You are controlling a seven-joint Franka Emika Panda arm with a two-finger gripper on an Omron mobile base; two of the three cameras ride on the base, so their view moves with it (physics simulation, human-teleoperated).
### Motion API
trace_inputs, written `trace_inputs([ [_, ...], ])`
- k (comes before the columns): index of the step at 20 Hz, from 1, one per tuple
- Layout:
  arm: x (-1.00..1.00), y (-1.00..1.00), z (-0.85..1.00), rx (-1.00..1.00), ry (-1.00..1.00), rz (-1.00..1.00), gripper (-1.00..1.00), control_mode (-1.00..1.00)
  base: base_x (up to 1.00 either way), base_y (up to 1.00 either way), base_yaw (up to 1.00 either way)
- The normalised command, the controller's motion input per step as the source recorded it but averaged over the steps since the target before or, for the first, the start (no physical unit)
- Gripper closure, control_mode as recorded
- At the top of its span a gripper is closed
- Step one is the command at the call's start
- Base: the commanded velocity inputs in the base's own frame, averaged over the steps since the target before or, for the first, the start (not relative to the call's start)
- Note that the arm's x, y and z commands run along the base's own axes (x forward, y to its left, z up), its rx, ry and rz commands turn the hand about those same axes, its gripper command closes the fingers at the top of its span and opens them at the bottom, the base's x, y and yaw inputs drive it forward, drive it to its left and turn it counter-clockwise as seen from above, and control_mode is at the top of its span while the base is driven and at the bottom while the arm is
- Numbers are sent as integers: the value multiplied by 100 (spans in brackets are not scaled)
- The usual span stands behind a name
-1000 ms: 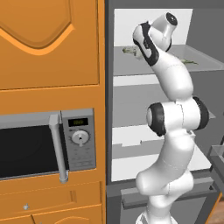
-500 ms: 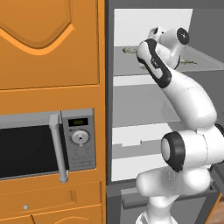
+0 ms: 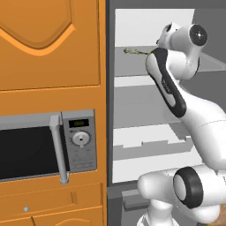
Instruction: Place the fish on the counter behind the older fish on the same shelf of the fridge to maintain FIFO order. Close the fridge door when finished.
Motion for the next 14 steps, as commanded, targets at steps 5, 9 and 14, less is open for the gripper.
trace_inputs([
  [5, -100, 0, -3, 0, 0, -13, -100, -100, 0, 0, 0],
  [9, -96, 0, -39, -1, 3, -6, -100, -100, 0, 0, 0],
  [14, -21, 0, -54, -7, 7, 0, -100, -100, 0, 0, 0],
])
